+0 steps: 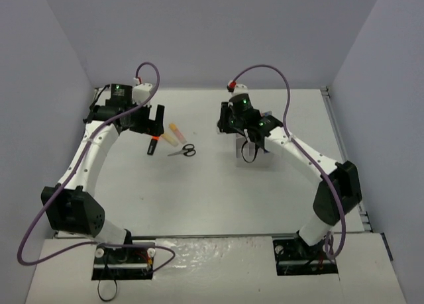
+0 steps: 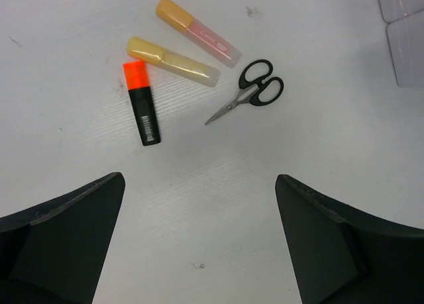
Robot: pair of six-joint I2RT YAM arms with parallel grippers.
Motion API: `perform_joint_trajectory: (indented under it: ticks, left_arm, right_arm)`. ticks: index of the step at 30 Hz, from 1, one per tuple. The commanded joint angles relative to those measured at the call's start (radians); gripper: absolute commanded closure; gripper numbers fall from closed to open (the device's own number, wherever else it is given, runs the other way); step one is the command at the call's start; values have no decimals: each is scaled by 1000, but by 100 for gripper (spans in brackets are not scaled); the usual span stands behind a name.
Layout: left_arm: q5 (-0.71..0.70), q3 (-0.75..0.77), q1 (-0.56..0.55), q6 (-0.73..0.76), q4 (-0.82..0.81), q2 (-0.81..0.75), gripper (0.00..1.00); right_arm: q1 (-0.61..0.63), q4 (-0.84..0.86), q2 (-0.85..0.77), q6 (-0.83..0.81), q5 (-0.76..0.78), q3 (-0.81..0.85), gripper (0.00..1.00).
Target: Sort the stationery into containers
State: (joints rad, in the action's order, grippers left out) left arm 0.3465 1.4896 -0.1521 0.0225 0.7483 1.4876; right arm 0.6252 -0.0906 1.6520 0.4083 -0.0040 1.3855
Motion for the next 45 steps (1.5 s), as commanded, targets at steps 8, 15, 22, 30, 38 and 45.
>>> perform_joint_trajectory:
  ticks: [8, 15, 22, 30, 38, 45]
  left_arm:
    - [-29, 2, 16, -5, -12, -29, 3]
    - [-30, -5, 15, 0, -12, -36, 3]
    - [-27, -2, 16, -1, -13, -30, 3]
    - [-27, -23, 18, 16, -16, -34, 3]
    - [-41, 22, 120, 28, -16, 151, 8]
    - [-190, 136, 97, 87, 17, 385, 24]
  right_arm:
    - [-2, -127, -98, -28, 383, -176, 100]
    - [-1, -113, -61, -19, 379, -190, 100]
    - [-9, -75, 10, -14, 322, -181, 77]
    - [-12, -77, -23, -36, 322, -123, 34]
    - [-2, -78, -48, -118, 218, -3, 34]
    - [8, -77, -55, -128, 205, 2, 35]
